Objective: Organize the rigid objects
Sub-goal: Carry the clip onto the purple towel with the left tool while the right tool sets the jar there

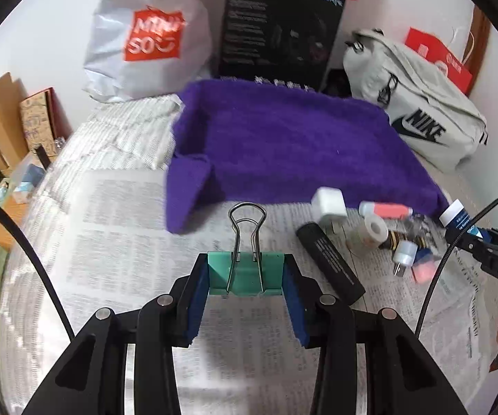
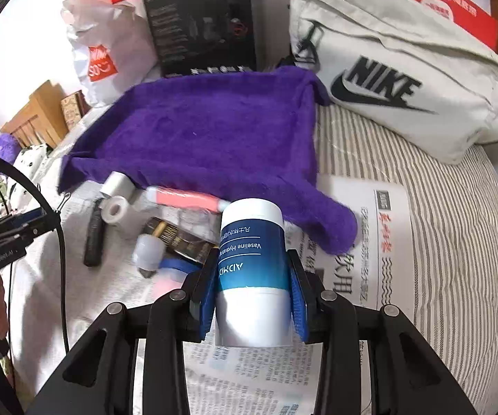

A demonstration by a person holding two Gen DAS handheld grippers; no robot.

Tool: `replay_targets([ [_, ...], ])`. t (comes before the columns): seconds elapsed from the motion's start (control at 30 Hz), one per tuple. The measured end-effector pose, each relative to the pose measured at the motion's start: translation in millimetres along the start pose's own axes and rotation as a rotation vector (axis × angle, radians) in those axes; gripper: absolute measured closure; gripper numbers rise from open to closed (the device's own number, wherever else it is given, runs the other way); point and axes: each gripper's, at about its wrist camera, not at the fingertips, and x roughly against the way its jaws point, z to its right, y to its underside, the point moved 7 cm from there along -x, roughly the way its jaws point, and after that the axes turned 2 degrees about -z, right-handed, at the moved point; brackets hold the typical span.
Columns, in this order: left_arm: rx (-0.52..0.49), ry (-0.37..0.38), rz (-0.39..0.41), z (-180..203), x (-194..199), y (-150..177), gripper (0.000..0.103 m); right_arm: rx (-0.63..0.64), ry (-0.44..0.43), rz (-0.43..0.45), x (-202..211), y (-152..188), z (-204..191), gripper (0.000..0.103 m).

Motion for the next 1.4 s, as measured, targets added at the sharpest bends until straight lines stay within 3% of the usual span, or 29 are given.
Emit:
replay_targets([
  [0.37, 0.008, -0.013, 0.020, -19, 21, -52, 0.064, 0.051, -0.095, 0.033, 21, -51, -12, 0.066],
  [0.5, 0.012, 0.017, 0.032, -22, 17, -78, 0.064, 0.074, -0.065, 0.043, 13, -75, -7, 0.066],
  [0.87, -0.004, 0.069, 0.011, -25, -32, -134, 0.064, 0.098, -0.018, 0.013, -52, -133, 7, 0.066],
  [1.13, -0.003, 0.098, -0.029, -22, -58, -138, 0.064, 0.120, 0.042, -0.057, -118, -161, 10, 0.067],
  [1.4, -0.002, 0.103, -0.058, -26, -76, -144, 0.064, 0.133, 0.078, -0.131, -154, -168, 13, 0.067],
])
